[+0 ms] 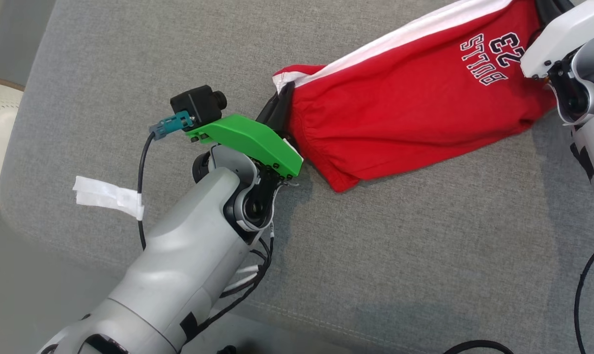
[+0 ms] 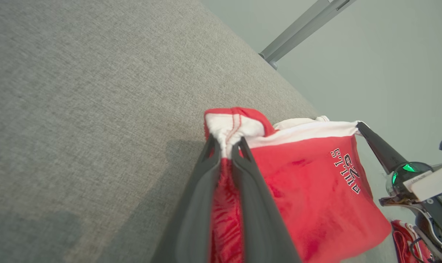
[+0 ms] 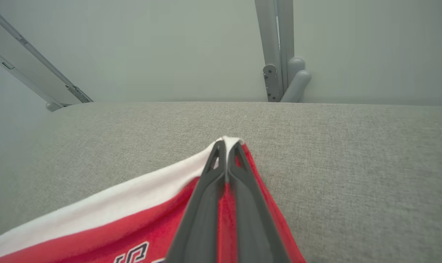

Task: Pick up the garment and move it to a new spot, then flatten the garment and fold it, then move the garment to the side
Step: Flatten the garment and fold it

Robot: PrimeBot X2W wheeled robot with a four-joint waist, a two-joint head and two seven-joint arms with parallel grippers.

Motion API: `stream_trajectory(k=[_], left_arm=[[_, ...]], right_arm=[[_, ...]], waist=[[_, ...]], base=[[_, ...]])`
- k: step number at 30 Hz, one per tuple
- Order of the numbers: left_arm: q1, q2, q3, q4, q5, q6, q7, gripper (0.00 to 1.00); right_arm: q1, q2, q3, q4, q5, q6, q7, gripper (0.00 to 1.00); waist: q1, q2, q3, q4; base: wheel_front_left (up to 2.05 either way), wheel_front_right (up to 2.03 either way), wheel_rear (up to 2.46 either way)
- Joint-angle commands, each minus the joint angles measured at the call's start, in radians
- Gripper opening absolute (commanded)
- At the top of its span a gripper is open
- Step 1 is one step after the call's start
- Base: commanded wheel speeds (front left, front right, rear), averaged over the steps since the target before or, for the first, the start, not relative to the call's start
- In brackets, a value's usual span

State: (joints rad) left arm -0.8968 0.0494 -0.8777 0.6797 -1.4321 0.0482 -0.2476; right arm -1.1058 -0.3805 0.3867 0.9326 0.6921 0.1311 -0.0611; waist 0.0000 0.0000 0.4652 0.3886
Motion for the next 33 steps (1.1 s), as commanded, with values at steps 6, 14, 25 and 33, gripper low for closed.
stream_trajectory(k=[6, 14, 25, 33], left_arm=[[-0.031, 0.003, -0.085, 0.033, -0.044, 0.004, -0.012, 0.15], [-0.038, 0.003, -0.120, 0.084, -0.093, -0.001, -0.017, 1.00], [0.030, 0.035, -0.025, 0.098, 0.179, -0.024, -0.018, 1.00], [0.182, 0.068, 0.070, -0.102, 0.485, 0.038, -0.018, 1.00]], right_arm=[[-0.037, 0.018, 0.030, 0.093, 0.002, -0.001, -0.032, 0.00], [-0.077, 0.078, 0.132, 0.121, -0.023, -0.001, -0.010, 1.00], [-0.039, -0.064, 0.360, -0.083, 0.036, -0.001, 0.268, 1.00], [-0.004, -0.157, 0.384, -0.086, 0.036, -0.001, 0.333, 1.00]], waist=[[0.0000, 0.0000, -0.023, 0.003], [0.0000, 0.0000, -0.042, -0.036], [0.0000, 0.0000, -0.104, -0.082], [0.0000, 0.0000, -0.091, -0.027]], base=[[0.00, 0.00, 0.00], [0.00, 0.00, 0.00], [0.00, 0.00, 0.00], [0.00, 0.00, 0.00]])
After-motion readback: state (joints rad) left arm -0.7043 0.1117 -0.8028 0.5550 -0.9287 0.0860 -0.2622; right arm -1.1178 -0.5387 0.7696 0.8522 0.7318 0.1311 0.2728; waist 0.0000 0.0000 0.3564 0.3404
